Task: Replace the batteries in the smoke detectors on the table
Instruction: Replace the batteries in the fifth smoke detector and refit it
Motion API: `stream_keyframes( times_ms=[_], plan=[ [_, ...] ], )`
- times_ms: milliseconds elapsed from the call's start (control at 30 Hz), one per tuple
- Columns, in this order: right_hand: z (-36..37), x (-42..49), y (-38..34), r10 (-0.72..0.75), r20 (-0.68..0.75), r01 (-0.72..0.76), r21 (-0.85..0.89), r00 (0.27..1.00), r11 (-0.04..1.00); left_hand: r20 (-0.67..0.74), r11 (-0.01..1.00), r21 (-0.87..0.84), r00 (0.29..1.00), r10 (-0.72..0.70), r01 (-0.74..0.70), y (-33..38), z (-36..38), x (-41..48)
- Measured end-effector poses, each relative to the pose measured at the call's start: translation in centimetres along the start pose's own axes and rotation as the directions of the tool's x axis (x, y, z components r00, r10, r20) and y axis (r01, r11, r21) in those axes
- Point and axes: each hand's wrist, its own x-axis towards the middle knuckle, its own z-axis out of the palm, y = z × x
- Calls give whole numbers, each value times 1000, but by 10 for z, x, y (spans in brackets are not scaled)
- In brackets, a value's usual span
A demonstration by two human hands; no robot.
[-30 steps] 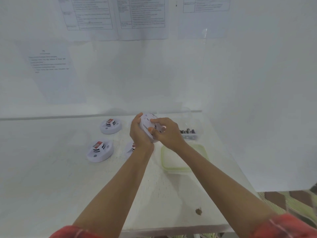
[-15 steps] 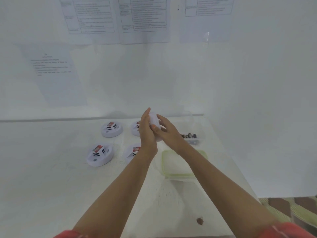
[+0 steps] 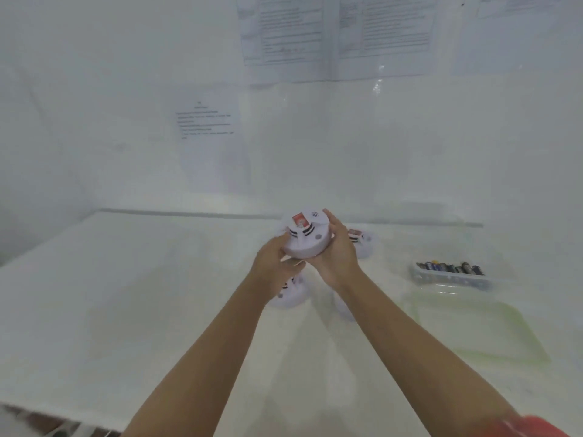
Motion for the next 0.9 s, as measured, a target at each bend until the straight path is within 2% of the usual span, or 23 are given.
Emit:
stream_keyframes(
  times_ms=[100,167,233,367,500,667,767,900],
  plan=[
    [39,22,39,29,-22,-30,-56,999,998,112,997,-27,991,73,-70,17,-58,18],
    [56,32,56,19,-70,-37,-262,997,964,145,995,14,985,96,-99,31,-92,28],
    [67,37,72,23,-63,-48,-428,998,902,163,994,82,985,60,-74,41,-122,37],
    [78,44,100,46,-90,-85,-507,995,857,131,990,135,990,-49,31,51,-157,51],
    [86,48,118,25,-88,-64,-484,996,873,115,989,108,987,-110,97,52,-172,63],
    [87,54,136,-12,-146,-48,-402,989,914,225,986,144,968,-112,80,50,-181,75],
    [88,56,150,-49,-191,-18,-336,980,942,243,992,81,963,-113,96,46,-186,81],
    [93,54,164,-86,-261,23,-234,962,972,337,996,-34,939,-63,79,38,-193,93]
  ],
)
